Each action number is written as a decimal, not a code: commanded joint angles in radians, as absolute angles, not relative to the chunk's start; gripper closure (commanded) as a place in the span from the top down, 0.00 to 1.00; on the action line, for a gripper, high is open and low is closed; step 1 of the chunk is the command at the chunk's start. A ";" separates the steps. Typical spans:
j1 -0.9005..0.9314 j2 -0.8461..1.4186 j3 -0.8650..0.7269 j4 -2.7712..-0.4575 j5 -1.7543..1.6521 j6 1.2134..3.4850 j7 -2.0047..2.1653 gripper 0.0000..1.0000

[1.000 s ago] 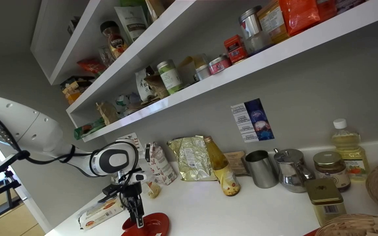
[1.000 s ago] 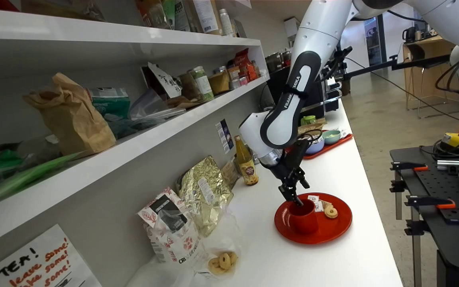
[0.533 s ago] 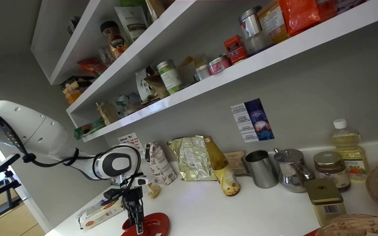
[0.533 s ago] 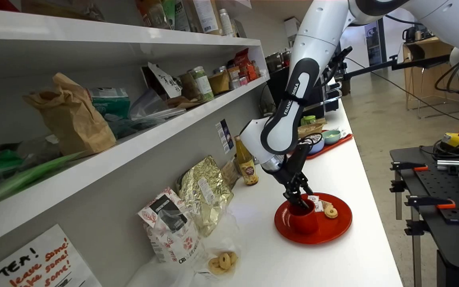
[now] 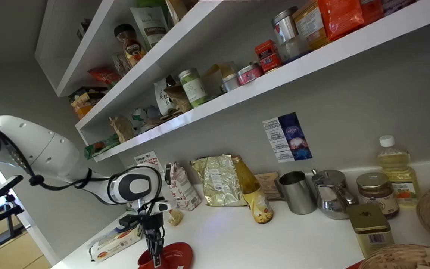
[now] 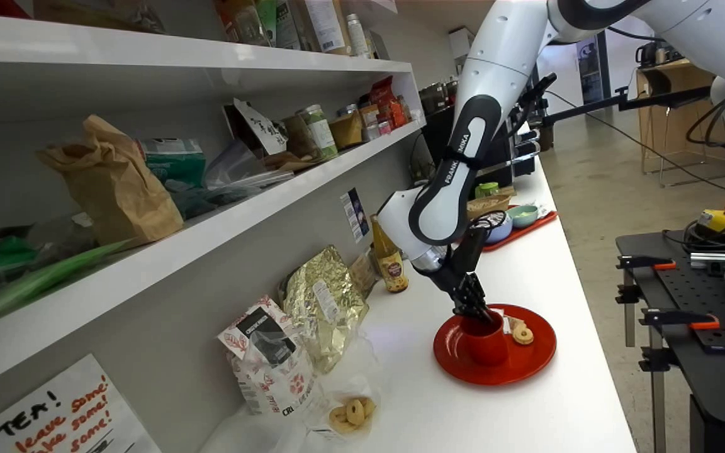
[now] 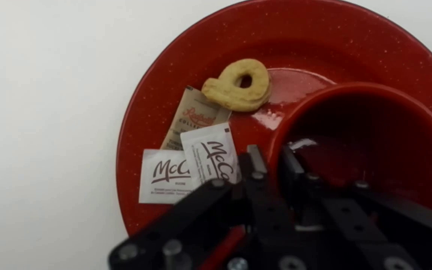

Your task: Move the red mug to the left.

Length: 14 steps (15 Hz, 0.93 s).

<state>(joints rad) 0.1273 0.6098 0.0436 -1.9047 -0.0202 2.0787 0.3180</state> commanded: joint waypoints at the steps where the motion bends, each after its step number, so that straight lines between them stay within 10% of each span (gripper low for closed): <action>1: 0.124 0.627 0.037 -1.859 -0.004 2.035 0.273 0.00; 14: 0.202 0.509 0.091 -1.865 -0.033 2.035 0.248 0.02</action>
